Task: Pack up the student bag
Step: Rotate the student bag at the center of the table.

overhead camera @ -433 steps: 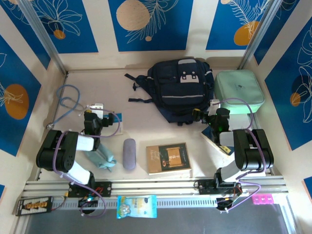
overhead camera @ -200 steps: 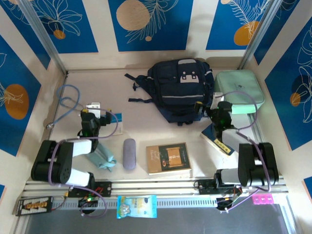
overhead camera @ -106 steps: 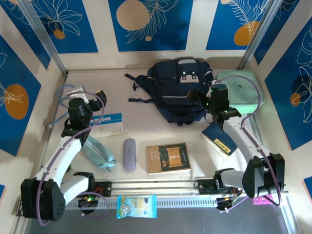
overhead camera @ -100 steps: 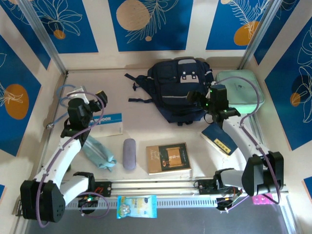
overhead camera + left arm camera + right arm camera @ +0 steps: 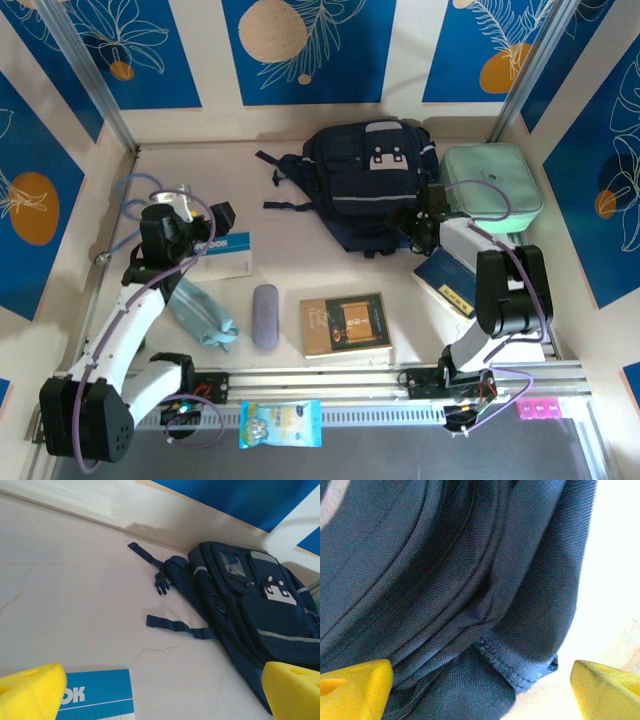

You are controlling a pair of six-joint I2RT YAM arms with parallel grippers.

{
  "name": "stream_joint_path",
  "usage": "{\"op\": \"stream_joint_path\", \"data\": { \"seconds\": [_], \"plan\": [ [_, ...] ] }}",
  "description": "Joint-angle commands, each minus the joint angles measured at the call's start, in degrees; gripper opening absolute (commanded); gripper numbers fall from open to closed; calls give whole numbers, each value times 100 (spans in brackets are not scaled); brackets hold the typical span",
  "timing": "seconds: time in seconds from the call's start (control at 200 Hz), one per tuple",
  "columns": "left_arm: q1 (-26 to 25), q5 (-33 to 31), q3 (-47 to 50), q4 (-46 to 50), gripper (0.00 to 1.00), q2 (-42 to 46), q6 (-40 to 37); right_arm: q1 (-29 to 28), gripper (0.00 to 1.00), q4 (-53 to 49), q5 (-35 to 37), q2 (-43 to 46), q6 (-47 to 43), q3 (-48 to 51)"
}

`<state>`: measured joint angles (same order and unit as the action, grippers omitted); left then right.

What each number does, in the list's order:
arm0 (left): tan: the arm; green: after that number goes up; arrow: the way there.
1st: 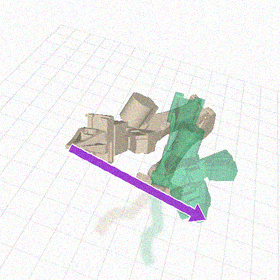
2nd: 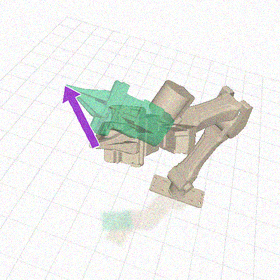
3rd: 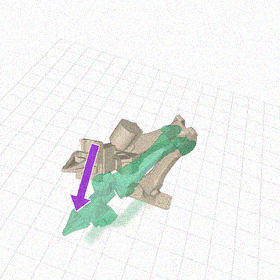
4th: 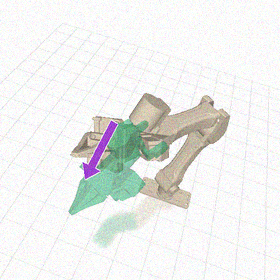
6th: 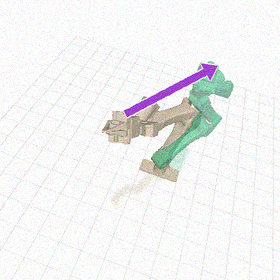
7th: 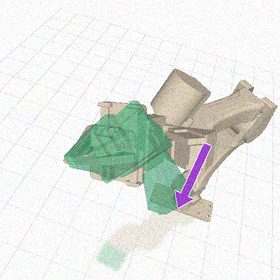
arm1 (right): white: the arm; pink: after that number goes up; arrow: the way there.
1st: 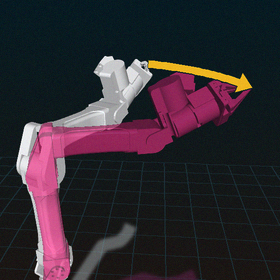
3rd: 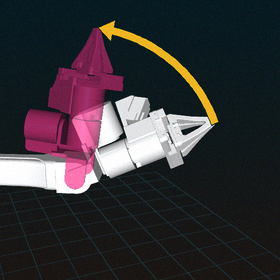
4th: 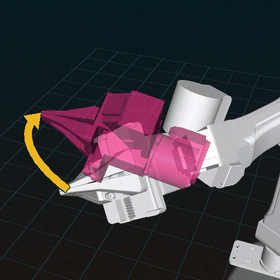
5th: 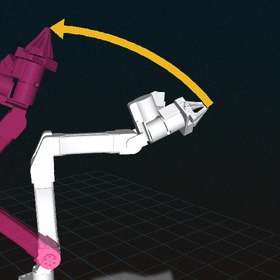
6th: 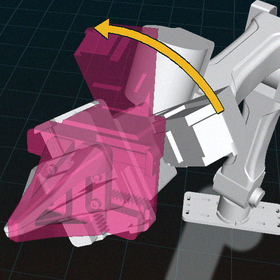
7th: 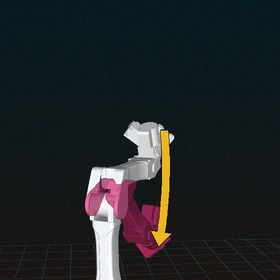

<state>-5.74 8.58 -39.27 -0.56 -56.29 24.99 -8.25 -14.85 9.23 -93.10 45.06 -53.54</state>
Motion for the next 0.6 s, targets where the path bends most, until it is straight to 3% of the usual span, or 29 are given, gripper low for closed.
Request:
{"op": "stream_joint_path", "data": {
  "seconds": [0.0, 0.235, 0.325, 0.475, 0.595],
  "plan": [
    [47, 68, -60, 11, 100, 167, -147, -481, 88, 381, 330, -48, 304, 8],
    [49, 160, 199, -353, 100, 160, -118, -2047, 79, 8, 1124, -175, 872, -290],
    [54, 220, 252, -500, 100, 132, -133, -2480, 78, 13, 945, -294, 1071, -414],
    [48, 437, 229, -612, 100, -31, -102, -2927, 77, -181, 468, -619, 1214, -883],
    [49, 448, 94, -489, 100, -160, -162, -2843, 79, -333, 389, -94, 1471, -677]
  ]
}}
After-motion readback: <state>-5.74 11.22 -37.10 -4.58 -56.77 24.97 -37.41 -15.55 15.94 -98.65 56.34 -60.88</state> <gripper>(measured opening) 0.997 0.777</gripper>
